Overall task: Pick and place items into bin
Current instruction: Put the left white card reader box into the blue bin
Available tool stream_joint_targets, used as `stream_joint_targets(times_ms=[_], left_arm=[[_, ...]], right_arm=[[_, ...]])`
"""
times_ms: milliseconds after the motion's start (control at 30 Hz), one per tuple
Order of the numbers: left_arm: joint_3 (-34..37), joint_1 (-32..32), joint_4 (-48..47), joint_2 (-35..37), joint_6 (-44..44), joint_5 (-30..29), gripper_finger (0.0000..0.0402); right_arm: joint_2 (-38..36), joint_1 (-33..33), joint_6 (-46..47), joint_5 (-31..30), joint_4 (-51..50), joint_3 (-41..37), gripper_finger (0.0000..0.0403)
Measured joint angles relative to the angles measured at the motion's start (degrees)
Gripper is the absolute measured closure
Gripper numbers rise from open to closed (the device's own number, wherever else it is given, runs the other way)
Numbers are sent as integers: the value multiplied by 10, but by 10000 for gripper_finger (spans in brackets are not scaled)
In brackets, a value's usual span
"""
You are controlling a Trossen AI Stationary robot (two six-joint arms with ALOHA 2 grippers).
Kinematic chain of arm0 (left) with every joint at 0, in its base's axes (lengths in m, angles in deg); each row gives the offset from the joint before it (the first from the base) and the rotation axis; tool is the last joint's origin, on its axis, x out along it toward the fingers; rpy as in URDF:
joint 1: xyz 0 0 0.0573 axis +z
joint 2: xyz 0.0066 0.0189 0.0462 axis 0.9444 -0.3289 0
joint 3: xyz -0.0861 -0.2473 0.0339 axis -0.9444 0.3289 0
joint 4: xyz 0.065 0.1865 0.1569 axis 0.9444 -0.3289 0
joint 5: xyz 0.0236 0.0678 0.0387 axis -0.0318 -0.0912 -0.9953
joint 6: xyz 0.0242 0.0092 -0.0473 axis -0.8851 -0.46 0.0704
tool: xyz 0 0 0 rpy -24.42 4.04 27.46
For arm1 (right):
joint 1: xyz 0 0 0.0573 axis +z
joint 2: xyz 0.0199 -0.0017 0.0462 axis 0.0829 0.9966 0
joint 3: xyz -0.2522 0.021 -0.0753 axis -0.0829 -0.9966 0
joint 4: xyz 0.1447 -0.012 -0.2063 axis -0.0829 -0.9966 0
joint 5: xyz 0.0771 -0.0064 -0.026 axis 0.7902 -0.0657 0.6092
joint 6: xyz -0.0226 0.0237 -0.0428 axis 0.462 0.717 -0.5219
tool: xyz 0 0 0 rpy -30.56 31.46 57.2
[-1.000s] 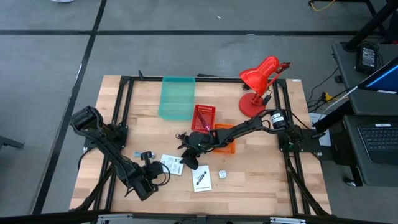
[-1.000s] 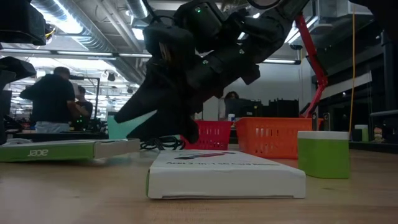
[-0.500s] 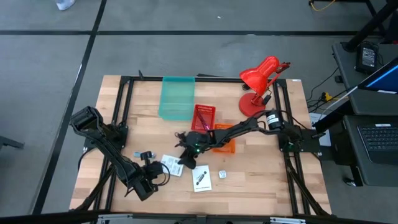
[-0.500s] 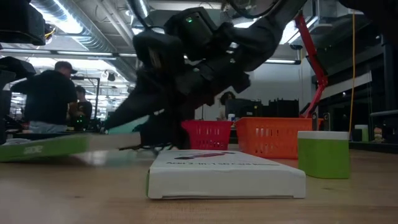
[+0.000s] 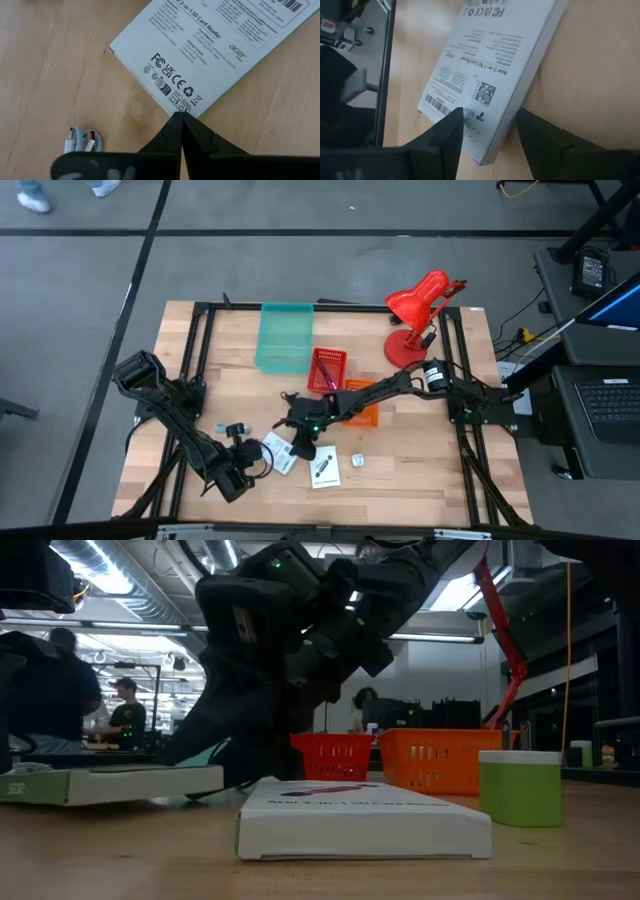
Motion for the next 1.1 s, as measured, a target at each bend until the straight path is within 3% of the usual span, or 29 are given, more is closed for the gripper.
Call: stream_joint_targets(times_ms=[500,867,1100], left_arm=[[0,0,0,0,-3,-4,400],[0,0,0,0,0,-5,400],[0,-3,0,1,-24,-15,400]], right_arm=[[13,2,12,38,66,0,232],[14,5,13,54,79,-1,353],[14,1,9,55,80,-1,360]])
